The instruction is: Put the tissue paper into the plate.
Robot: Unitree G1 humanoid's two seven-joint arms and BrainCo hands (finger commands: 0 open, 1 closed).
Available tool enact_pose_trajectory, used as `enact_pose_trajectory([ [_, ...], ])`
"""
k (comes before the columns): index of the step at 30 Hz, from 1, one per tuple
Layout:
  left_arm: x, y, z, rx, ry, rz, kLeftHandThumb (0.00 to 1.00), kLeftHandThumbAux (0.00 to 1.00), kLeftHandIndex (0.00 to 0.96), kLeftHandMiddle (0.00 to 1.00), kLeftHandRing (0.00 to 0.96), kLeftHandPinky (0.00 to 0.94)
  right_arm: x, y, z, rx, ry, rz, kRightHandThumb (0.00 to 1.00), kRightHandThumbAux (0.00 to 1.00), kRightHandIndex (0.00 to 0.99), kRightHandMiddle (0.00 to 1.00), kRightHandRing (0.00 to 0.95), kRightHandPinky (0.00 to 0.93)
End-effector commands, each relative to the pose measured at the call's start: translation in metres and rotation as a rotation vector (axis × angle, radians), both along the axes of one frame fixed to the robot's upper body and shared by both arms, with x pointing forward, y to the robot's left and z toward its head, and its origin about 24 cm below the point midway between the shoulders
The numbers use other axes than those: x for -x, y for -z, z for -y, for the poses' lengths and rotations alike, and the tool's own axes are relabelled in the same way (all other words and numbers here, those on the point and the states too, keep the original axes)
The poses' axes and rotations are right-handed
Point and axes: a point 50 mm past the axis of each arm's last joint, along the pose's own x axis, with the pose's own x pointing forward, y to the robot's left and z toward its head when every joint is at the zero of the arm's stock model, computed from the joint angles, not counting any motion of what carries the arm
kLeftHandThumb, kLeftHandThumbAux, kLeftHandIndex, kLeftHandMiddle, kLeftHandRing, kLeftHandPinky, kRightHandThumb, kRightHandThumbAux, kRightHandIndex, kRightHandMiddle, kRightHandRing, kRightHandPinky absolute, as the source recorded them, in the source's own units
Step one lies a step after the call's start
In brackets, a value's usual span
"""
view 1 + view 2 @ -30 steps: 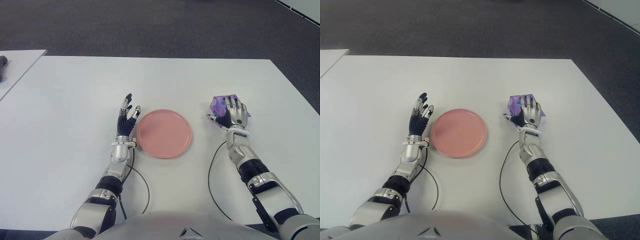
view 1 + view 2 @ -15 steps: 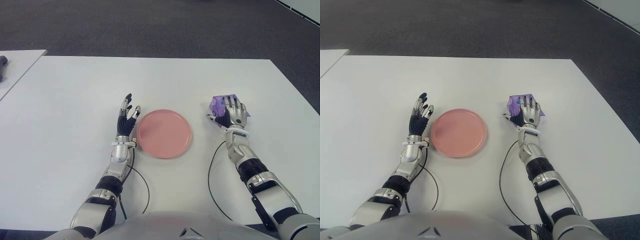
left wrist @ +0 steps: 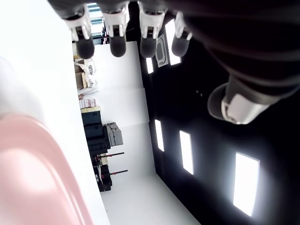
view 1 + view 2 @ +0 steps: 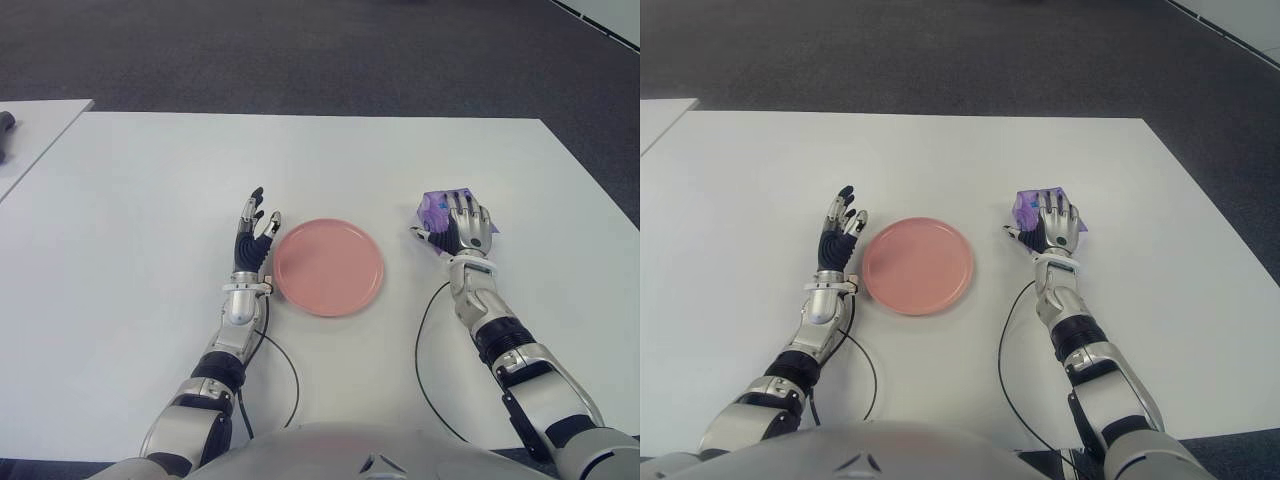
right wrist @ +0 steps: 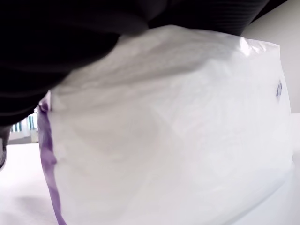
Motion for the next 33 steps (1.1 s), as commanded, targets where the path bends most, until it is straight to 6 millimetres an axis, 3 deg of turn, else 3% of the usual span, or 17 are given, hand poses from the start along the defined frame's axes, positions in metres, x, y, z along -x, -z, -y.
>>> enact_pose_trajectory([
  [1, 0.031, 0.034, -0.008, -0.015, -0.032, -0.158, 0.0, 0.483, 0.0, 0.0, 0.0, 0.0, 0.021, 0.03, -0.01, -0.098, 0.03, -0.059, 0.797, 0.379, 0.0, 0.0, 0.014, 0.292],
  [3, 0.031, 0.033, -0.008, -0.016, -0.029, -0.155, 0.0, 0.481, 0.0, 0.0, 0.0, 0.0, 0.021, 0.028, -0.012, -0.111, 0.062, -0.009, 0.869, 0.413, 0.013, 0.034, 0.077, 0.352],
  [5, 0.031, 0.033, -0.008, -0.017, -0.027, -0.153, 0.0, 0.482, 0.0, 0.0, 0.0, 0.0, 0.02, 0.027, -0.016, -0.115, 0.082, 0.029, 0.946, 0.576, 0.031, 0.113, 0.269, 0.442],
  [7, 0.031, 0.033, -0.008, -0.017, -0.027, -0.152, 0.0, 0.484, 0.0, 0.0, 0.0, 0.0, 0.02, 0.026, -0.019, -0.12, 0.087, 0.058, 0.972, 0.633, 0.052, 0.199, 0.329, 0.474],
  [8, 0.031, 0.033, -0.008, -0.017, -0.028, -0.152, 0.0, 0.486, 0.0, 0.0, 0.0, 0.0, 0.019, 0.026, -0.02, -0.123, 0.087, 0.068, 0.982, 0.652, 0.147, 0.254, 0.363, 0.48],
  [11, 0.031, 0.033, -0.008, -0.018, -0.029, -0.152, 0.0, 0.49, 0.0, 0.0, 0.0, 0.0, 0.019, 0.025, -0.022, -0.133, 0.083, 0.095, 0.994, 0.674, 0.284, 0.325, 0.401, 0.482],
  [16, 0.031, 0.033, -0.008, -0.019, -0.031, -0.149, 0.0, 0.492, 0.0, 0.0, 0.0, 0.0, 0.018, 0.024, -0.024, -0.156, 0.076, 0.128, 0.999, 0.679, 0.42, 0.384, 0.417, 0.467],
  [23, 0.032, 0.033, -0.008, -0.021, -0.028, -0.146, 0.0, 0.49, 0.0, 0.0, 0.0, 0.0, 0.018, 0.022, -0.028, -0.224, 0.052, 0.202, 1.0, 0.67, 0.516, 0.454, 0.439, 0.463],
  [31, 0.032, 0.033, -0.008, -0.019, -0.034, -0.15, 0.0, 0.496, 0.0, 0.0, 0.0, 0.0, 0.017, 0.022, -0.03, -0.285, 0.033, 0.269, 1.0, 0.671, 0.6, 0.451, 0.428, 0.47],
  [33, 0.032, 0.033, -0.008, -0.018, -0.035, -0.152, 0.0, 0.496, 0.0, 0.0, 0.0, 0.0, 0.017, 0.022, -0.031, -0.306, 0.032, 0.284, 1.0, 0.664, 0.648, 0.501, 0.474, 0.467],
])
